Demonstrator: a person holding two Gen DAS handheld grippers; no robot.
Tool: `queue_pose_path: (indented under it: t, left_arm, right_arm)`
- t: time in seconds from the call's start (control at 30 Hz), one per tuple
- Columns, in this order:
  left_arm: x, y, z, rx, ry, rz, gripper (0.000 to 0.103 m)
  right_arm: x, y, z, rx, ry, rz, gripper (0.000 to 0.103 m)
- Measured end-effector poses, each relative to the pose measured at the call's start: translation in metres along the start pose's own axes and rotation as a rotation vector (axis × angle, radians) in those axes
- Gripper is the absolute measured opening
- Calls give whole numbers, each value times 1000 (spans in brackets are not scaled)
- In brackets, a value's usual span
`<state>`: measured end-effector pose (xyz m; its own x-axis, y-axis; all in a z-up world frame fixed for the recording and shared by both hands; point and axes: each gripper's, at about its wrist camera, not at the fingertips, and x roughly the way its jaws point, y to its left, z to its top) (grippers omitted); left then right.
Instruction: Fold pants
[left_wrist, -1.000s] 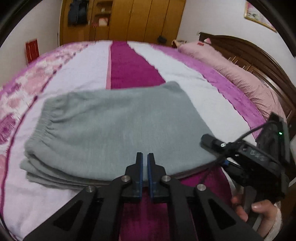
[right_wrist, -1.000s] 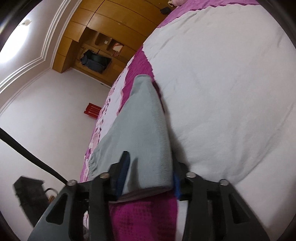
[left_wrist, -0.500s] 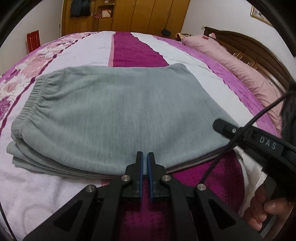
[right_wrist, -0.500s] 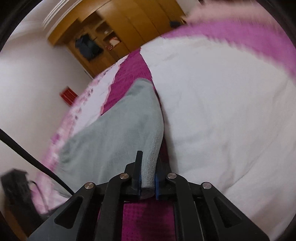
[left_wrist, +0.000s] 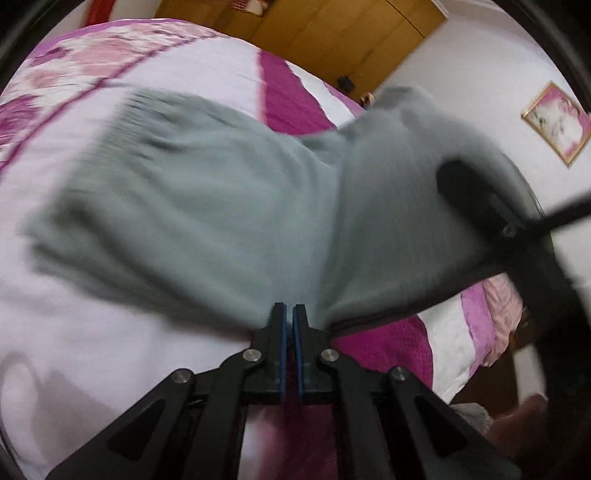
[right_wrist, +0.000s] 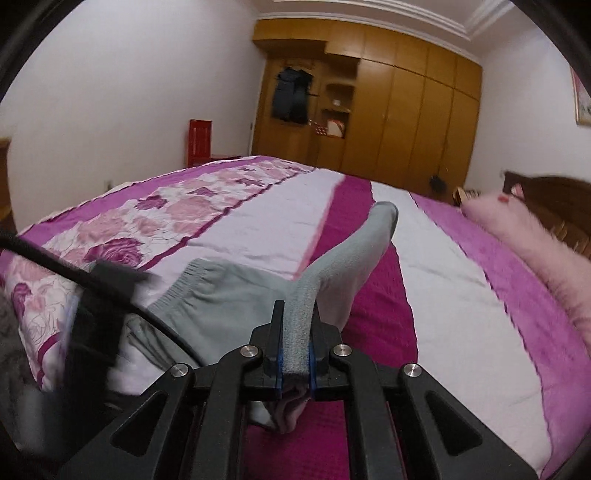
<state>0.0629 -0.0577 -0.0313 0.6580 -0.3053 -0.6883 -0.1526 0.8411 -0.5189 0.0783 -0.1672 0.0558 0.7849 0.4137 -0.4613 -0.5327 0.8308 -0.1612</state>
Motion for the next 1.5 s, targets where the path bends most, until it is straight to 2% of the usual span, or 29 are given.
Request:
queue_pose_path:
  t: [0.13, 0.3, 0.4, 0.5, 0.57, 0.8, 0.97, 1.07, 1.17, 1.23, 1.37, 1.43, 1.5]
  left_arm:
    - [-63, 39, 16, 22, -108, 96, 10]
    - [-126, 91, 38, -57, -209, 148, 17]
    - [-145, 112, 39, -99, -247, 155, 18]
    - [-148, 130, 36, -132, -240, 156, 19]
    - [-142, 135, 35, -147, -220, 167, 19]
    - [-133, 136, 32, -130, -188, 169, 19]
    - [-133, 136, 32, -137, -192, 169, 20]
    - [-131, 136, 32, -150, -189, 164, 20]
    - [-131, 133, 32, -139, -190, 163, 20]
    - [-132, 133, 34, -139, -197, 167, 20]
    - [-137, 137, 38, -152, -196, 163, 20]
    - [-141, 137, 44, -148, -191, 152, 20]
    - [-147, 132, 53, -129, -189, 144, 27]
  right_arm:
    - [5, 27, 9, -114, 2, -20, 7]
    - [27, 94, 11, -369, 31, -6, 7]
    - [47, 137, -6, -540, 73, 21, 7]
    - [55, 165, -21, -618, 96, 67, 7]
    - [61, 173, -24, -617, 111, 43, 7]
    - [61, 160, -10, -507, 100, 7, 7]
    - [63, 128, 3, -327, 110, -25, 7]
    - [71, 136, -6, -422, 137, 7, 7]
    - [65, 152, -14, -497, 97, 17, 7]
    - [61, 156, -13, -489, 83, 44, 7]
    - [75, 164, -19, -510, 129, 61, 9]
    - [72, 164, -19, -506, 105, 65, 15]
    - [60, 156, -13, -442, 98, 127, 22]
